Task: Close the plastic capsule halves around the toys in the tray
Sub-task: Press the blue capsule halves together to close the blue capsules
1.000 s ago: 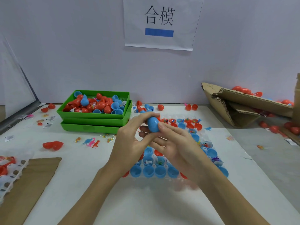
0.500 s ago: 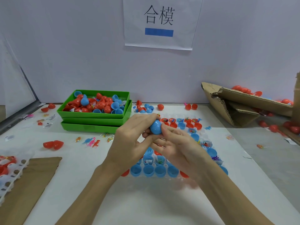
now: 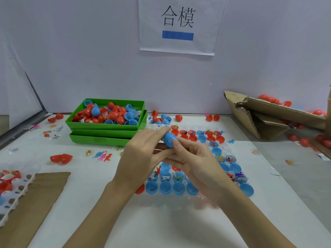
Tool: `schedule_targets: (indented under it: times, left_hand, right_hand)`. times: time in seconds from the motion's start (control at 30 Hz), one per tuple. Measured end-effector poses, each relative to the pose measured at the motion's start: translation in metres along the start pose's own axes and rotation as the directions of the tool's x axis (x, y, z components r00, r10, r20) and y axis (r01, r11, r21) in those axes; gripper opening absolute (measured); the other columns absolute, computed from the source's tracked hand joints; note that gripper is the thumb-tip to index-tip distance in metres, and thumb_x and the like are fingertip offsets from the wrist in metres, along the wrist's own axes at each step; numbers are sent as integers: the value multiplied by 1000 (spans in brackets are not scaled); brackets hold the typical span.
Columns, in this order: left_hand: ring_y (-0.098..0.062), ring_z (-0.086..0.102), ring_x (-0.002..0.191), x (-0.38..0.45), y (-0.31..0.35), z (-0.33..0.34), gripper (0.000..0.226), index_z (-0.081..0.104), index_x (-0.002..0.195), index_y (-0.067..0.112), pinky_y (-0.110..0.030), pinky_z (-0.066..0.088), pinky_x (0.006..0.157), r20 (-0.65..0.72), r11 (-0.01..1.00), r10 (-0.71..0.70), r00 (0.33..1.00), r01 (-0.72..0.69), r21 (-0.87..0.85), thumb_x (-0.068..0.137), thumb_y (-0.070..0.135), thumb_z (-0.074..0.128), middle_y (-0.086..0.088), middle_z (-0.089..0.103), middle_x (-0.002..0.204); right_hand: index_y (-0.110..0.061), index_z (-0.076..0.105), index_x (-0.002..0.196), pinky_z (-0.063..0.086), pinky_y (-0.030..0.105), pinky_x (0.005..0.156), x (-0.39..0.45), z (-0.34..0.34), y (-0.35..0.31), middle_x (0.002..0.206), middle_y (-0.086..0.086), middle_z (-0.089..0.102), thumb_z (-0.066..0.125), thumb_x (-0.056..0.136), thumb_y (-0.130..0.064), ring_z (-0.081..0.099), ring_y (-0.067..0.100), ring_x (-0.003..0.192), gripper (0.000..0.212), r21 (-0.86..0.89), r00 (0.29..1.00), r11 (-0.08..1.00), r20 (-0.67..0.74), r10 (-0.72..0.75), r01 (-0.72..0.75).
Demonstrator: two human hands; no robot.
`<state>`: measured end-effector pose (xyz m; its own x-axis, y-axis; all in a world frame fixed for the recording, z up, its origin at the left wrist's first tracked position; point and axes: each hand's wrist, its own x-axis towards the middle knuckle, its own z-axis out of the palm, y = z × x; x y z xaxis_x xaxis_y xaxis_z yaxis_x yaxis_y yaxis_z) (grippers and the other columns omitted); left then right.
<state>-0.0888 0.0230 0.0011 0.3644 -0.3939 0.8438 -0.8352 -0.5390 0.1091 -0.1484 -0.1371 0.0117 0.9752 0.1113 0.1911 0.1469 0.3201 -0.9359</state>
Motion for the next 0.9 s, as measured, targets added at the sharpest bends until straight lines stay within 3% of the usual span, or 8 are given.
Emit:
schedule_targets:
  times: [0.17,0.37,0.67,0.9]
  left_hand:
    - [-28,74,87,1,4,-1,52,74,116,-4,-39,62,80,-44,1000,-5,999,6,28,91,40,66,-12,78,96]
    - [-28,75,85,0,7,2,49,76,114,-4,-40,62,78,-77,998,-40,996,44,50,91,38,68,-11,79,97]
    - [-23,72,87,1,13,5,45,73,122,-1,-33,58,83,-80,993,-113,990,110,-42,93,33,66,-7,78,100]
    - [-24,71,80,-1,10,7,44,73,120,-4,-33,58,79,-94,998,-55,994,57,18,93,31,69,-8,77,91]
  right_hand:
    - [-23,69,120,57,20,85,-2,5,3,107,1,79,50,106,-25,75,18,104,23,-177,993,980,-60,-98,86]
    - [-6,66,129,60,30,90,-3,11,12,105,6,77,46,108,-21,75,20,102,32,-332,963,922,-111,-246,197]
    - [-20,72,121,57,29,96,-3,10,4,109,3,78,59,102,-31,73,20,107,26,-173,976,976,-149,-159,132]
    - [-11,73,123,57,29,96,-5,11,9,109,6,78,62,101,-25,74,23,107,28,-130,960,979,-212,-185,160]
